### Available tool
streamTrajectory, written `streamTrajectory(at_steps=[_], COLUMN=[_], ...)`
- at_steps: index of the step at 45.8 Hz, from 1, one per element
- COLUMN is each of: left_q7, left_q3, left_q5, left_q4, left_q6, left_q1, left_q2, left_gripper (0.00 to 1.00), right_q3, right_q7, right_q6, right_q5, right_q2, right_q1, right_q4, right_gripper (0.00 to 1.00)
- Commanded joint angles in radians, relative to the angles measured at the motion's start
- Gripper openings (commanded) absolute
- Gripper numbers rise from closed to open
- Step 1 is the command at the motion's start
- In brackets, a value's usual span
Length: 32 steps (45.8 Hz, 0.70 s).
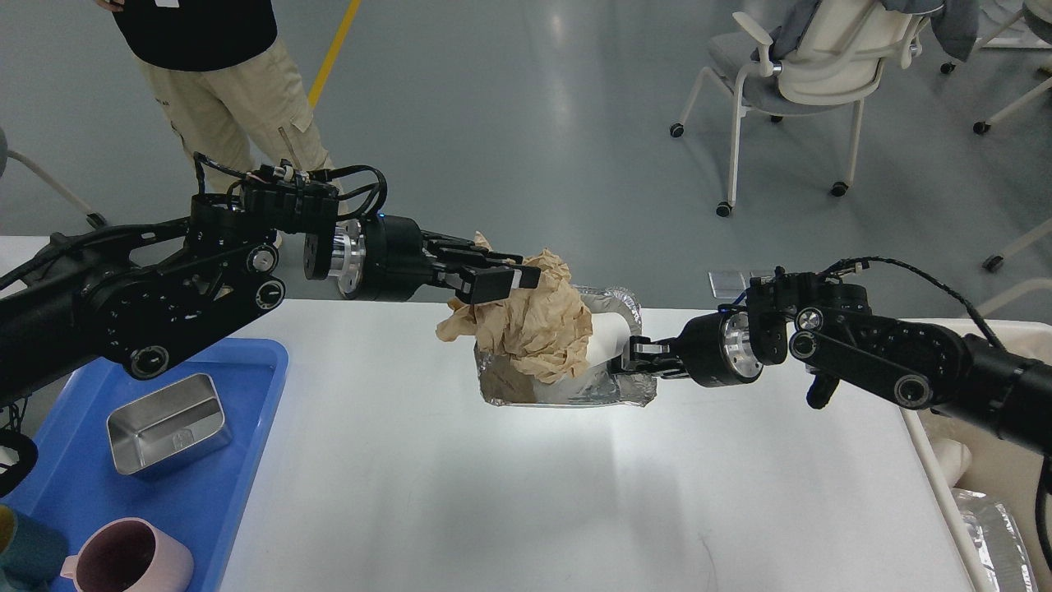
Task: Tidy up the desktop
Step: 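Carry the paper over the foil tray and release it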
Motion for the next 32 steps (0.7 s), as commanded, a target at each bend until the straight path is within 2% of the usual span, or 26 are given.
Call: streamTrajectory(at_steps=[1,18,20,24,27,30,32], left_q7=[-0.001,0.005,0.032,0.140,0.206,0.247,0.250], left_q3=[-0.002,-0.031,-0.032,-0.048,-0.077,-0.130,-0.176], left_q5=[-0.011,-0.097,-0.118,-0.177,-0.235,-0.298,-0.345], left_q4=[0.001,0.001,0.001,0.001,0.001,0.001,0.001], left_q6=[0.003,0.015,0.018,0.034,0.075,0.127,0.155], left_q1=[-0.002,0.021,0.034,0.077,0.134,0.189,0.229], left_q2=[-0.001,0.010,0.015,0.042,0.059,0.059,0.058], left_gripper=[0.86,0.93,0.94,0.97,0.97,0.97,0.97], right_q3=[0.001,-0.002,-0.002,-0.002,-0.002,-0.002,-0.002], right_q7=[0.001,-0.001,-0.001,-0.001,0.001,0.001,-0.001], right_q6=[0.000,0.000,-0.002,-0.002,-0.002,-0.002,-0.003], right_q5=[0.000,0.000,0.000,0.000,0.000,0.000,0.000], right_q2=[0.000,-0.002,-0.002,-0.006,-0.008,-0.014,-0.015], right_q1=[0.000,-0.003,-0.003,-0.003,-0.006,-0.009,-0.012], right_q4=[0.000,0.000,0.000,-0.002,-0.002,-0.002,-0.003], right_gripper=[0.00,0.00,0.00,0.00,0.00,0.00,0.00])
